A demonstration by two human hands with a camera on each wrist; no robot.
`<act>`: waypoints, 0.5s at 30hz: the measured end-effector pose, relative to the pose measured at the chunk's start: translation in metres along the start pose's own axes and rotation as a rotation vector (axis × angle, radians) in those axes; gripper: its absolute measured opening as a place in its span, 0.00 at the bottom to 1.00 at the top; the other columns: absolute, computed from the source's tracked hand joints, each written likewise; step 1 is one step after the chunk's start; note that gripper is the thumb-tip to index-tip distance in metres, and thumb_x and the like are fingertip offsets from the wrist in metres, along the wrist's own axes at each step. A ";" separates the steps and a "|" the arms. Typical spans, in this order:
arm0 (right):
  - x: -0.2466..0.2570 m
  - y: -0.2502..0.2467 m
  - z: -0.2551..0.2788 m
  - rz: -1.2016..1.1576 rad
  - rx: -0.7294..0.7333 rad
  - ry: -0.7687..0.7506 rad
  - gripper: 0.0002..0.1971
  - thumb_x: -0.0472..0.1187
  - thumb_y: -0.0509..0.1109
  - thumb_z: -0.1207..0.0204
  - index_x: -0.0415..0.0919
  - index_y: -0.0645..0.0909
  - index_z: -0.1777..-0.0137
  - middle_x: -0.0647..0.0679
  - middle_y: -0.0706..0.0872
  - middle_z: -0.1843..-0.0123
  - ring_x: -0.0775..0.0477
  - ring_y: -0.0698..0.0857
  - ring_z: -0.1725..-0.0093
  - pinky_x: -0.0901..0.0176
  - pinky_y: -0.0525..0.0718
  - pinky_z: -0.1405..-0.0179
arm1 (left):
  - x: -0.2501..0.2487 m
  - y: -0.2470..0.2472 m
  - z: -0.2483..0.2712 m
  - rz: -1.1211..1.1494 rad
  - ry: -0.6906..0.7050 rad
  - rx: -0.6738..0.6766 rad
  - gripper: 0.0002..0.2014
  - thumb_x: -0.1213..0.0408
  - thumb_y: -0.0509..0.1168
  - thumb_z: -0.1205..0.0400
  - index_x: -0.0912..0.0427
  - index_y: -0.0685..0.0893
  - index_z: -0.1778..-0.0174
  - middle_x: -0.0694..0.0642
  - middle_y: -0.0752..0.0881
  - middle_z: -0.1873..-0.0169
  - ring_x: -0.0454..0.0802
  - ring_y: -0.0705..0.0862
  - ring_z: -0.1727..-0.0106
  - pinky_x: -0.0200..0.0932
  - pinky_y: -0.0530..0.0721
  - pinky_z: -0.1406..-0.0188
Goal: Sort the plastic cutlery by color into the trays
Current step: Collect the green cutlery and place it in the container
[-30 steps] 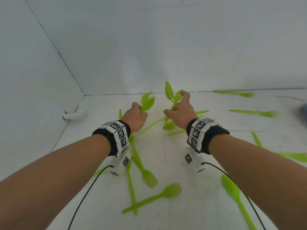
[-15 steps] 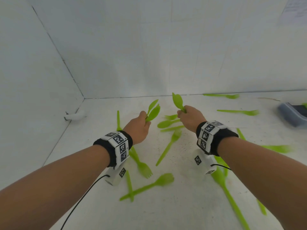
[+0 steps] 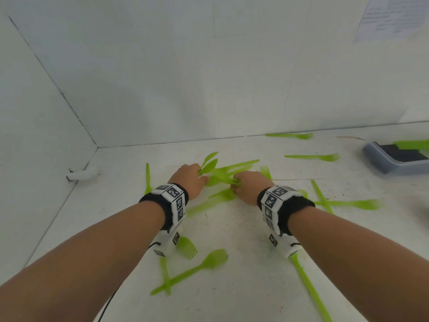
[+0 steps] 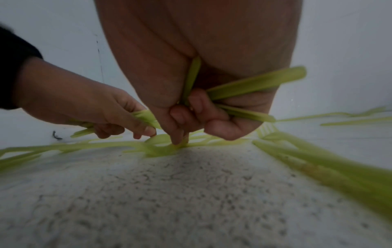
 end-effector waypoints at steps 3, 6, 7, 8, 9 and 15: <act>-0.003 -0.001 0.002 -0.018 0.007 -0.006 0.10 0.50 0.60 0.13 0.49 0.75 0.55 0.48 0.83 0.51 0.40 0.85 0.46 0.53 0.81 0.51 | -0.006 0.008 -0.007 0.001 -0.002 0.031 0.15 0.48 0.64 0.13 0.57 0.74 0.53 0.60 0.83 0.52 0.62 0.83 0.48 0.52 0.78 0.54; -0.004 -0.006 0.006 -0.062 0.018 -0.005 0.08 0.50 0.64 0.14 0.47 0.79 0.49 0.47 0.84 0.46 0.39 0.85 0.39 0.53 0.80 0.46 | -0.011 0.008 -0.010 0.008 0.021 0.056 0.13 0.53 0.64 0.12 0.60 0.75 0.53 0.61 0.83 0.53 0.64 0.83 0.47 0.53 0.79 0.49; -0.005 -0.010 0.008 -0.092 0.007 0.006 0.10 0.51 0.64 0.14 0.45 0.81 0.43 0.45 0.85 0.40 0.38 0.83 0.36 0.52 0.79 0.42 | -0.010 0.007 -0.010 0.018 0.026 0.068 0.12 0.54 0.63 0.11 0.60 0.75 0.52 0.61 0.83 0.53 0.63 0.83 0.47 0.53 0.78 0.50; -0.008 -0.016 0.009 -0.130 -0.021 0.026 0.14 0.51 0.64 0.13 0.43 0.82 0.37 0.43 0.85 0.35 0.37 0.82 0.33 0.52 0.78 0.39 | -0.008 0.007 -0.010 0.022 0.028 0.079 0.13 0.54 0.63 0.11 0.60 0.74 0.52 0.60 0.81 0.54 0.62 0.82 0.49 0.52 0.77 0.52; -0.012 -0.023 0.009 -0.163 -0.057 0.047 0.15 0.50 0.64 0.13 0.41 0.82 0.35 0.43 0.85 0.33 0.37 0.82 0.32 0.52 0.77 0.38 | -0.005 0.006 -0.008 0.020 0.030 0.090 0.13 0.53 0.63 0.12 0.60 0.74 0.51 0.58 0.80 0.55 0.60 0.81 0.51 0.51 0.75 0.54; -0.040 -0.044 -0.002 -0.272 -0.189 0.172 0.10 0.46 0.59 0.12 0.42 0.74 0.53 0.46 0.81 0.55 0.40 0.81 0.54 0.54 0.73 0.58 | -0.002 0.001 -0.002 -0.081 0.122 0.052 0.23 0.45 0.68 0.16 0.57 0.79 0.32 0.59 0.80 0.40 0.60 0.81 0.37 0.49 0.76 0.44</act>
Point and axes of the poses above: each hand's wrist, its own z-axis away from the middle knuckle, its own y-axis out of the palm, x = y × z, the point moved 6 cm from there along -z, towards the middle knuckle
